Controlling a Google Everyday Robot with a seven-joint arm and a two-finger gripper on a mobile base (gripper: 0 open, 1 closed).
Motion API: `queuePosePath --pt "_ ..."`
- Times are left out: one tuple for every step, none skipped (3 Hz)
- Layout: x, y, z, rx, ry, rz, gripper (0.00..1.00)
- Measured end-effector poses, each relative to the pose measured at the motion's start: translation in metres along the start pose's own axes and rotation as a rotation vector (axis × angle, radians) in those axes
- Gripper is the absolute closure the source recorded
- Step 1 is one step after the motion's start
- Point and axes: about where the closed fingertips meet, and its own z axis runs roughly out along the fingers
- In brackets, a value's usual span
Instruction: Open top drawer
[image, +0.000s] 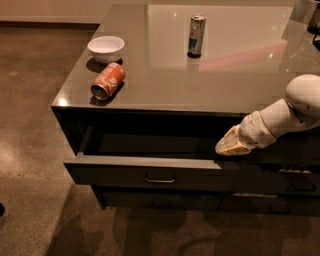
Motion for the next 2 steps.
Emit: queuePosePath --pt "0.007 -0.002 0.015 0.046 -0.023 -0.022 1.00" --pt "0.006 -0.003 0.032 0.063 -0.016 -0.074 1.00"
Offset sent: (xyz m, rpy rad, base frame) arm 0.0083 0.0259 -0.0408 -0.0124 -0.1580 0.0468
